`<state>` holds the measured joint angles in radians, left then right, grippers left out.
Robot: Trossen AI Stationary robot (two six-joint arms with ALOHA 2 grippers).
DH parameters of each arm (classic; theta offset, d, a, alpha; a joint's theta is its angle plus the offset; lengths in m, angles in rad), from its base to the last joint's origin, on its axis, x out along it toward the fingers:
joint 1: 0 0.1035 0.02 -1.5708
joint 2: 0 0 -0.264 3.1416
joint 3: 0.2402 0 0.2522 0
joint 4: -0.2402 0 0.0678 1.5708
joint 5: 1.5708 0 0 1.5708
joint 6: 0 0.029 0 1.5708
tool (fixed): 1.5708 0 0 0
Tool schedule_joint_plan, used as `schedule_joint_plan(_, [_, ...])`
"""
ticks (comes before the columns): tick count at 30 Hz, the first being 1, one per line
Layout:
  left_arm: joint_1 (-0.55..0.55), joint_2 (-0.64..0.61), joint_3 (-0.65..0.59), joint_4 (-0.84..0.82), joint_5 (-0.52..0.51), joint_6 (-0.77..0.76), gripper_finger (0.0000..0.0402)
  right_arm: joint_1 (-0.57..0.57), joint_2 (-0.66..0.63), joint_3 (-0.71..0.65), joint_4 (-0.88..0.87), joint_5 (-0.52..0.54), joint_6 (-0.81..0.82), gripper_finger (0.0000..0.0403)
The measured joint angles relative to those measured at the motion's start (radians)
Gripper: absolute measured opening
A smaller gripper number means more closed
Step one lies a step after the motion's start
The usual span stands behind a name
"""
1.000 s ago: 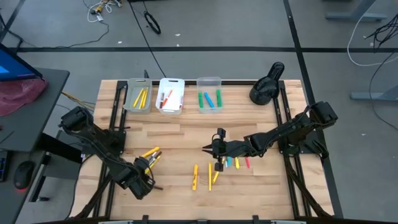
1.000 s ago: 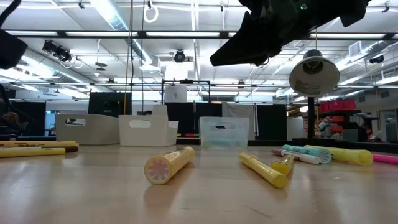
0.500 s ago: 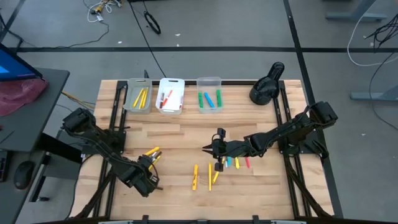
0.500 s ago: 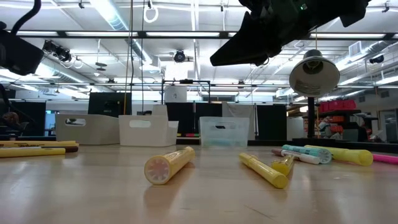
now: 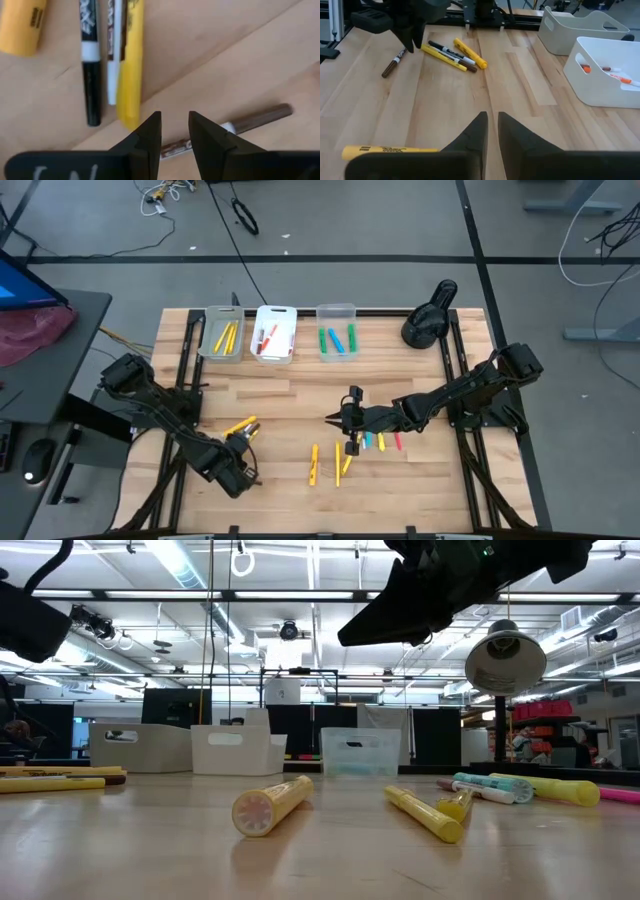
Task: Pick & Place Markers
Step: Put the yellow marker into the gray bin
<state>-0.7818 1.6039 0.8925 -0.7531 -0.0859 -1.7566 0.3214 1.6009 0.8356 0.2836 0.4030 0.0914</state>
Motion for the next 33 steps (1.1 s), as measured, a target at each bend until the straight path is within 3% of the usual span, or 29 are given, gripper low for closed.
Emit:
schedule_joint_plan(7, [-0.012,0.0,0.0,-0.104,0.084,-0.085,0.0117,0.0,0.0,0.0,0.0,0.0,0.0,0.0045])
schedule_joint_plan(14, [-0.013,0.0,0.0,-0.117,0.019,-0.09,0.0146,0.0,0.0,0.0,0.001,0.0,0.0,0.0045])
schedule_joint_plan(25, [0.0,0.0,0.0,-0.112,-0.007,-0.09,0.0108,0.0,0.0,0.0,0.001,0.0,0.0,0.0045])
schedule_joint_plan(33, [0.008,0.025,0.001,-0.101,-0.005,-0.079,0.0104,0.0,0.0,0.0,0.0,0.0,0.0,0.0045])
